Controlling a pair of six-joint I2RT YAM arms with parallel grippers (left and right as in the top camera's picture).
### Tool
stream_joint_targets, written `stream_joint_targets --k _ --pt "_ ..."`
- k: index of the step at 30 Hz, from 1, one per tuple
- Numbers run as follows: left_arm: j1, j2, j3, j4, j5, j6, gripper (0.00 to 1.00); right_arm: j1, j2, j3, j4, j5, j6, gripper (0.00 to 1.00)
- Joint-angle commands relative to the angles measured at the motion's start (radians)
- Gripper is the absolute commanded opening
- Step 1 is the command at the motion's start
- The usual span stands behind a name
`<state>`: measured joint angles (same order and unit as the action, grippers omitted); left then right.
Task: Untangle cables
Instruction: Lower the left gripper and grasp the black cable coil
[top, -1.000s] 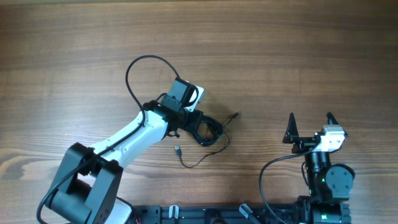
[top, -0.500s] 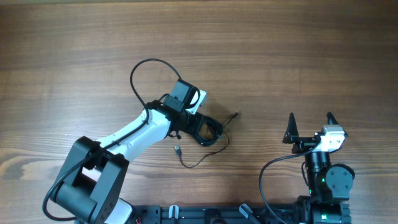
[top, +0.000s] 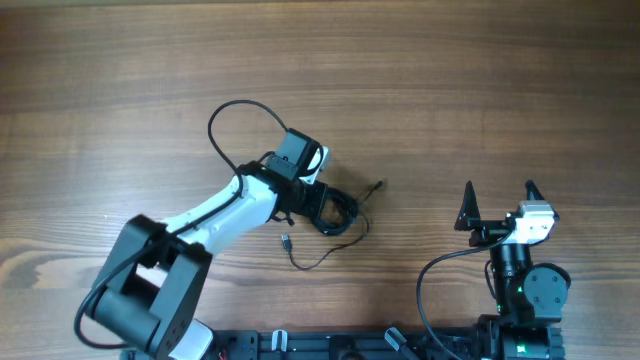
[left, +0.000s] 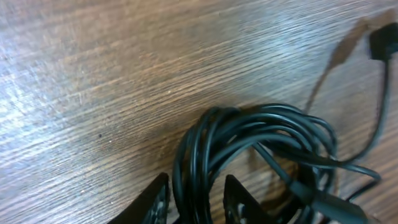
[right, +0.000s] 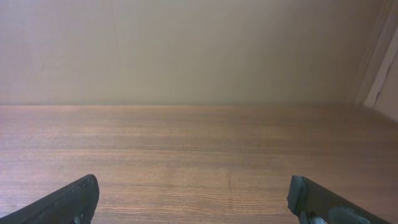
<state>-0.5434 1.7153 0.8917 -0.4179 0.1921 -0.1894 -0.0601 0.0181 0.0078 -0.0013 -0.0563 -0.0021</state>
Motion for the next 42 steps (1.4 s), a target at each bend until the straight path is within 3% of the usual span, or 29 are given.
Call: stream_joint_targets --k 1,5,12,17,21,25,28,34,42 --pt "-0.005 0.074 0.01 -0.008 0.017 -0.066 0.25 -0.005 -0.013 -0.003 0.004 -0.013 -0.009 1.0" --pt "-0.005 0.085 0.01 -0.015 0.016 -0.081 0.04 -0.005 -0.013 -0.003 0.004 -0.013 -0.009 1.0" --pt "0.022 -0.025 0.012 -0.055 0.009 -0.08 0.04 -0.005 -0.013 -0.003 0.004 -0.013 -0.009 1.0" --pt "0.066 -0.143 0.012 -0.101 -0.124 -0.087 0.04 -0.005 -0.013 -0.003 0.004 -0.013 -0.009 1.0" --pt "0.093 -0.186 0.012 -0.157 -0.152 -0.266 0.04 -0.005 -0.013 -0.003 0.004 -0.013 -0.009 1.0" --pt "0.082 -0.18 0.01 -0.193 -0.101 -0.564 0.04 -0.005 -0.013 -0.003 0.004 -0.013 -0.009 1.0" --pt "0.056 -0.18 0.009 -0.174 -0.027 -0.661 0.04 -0.005 -0.013 -0.003 0.004 -0.013 -0.009 1.0" --pt "-0.021 -0.18 0.009 -0.132 -0.085 -0.623 0.04 -0.005 -0.013 -0.003 0.004 -0.013 -0.009 1.0" --pt "-0.041 -0.18 0.01 -0.167 -0.089 -0.236 0.04 -0.005 -0.013 -0.003 0.004 -0.013 -0.008 1.0"
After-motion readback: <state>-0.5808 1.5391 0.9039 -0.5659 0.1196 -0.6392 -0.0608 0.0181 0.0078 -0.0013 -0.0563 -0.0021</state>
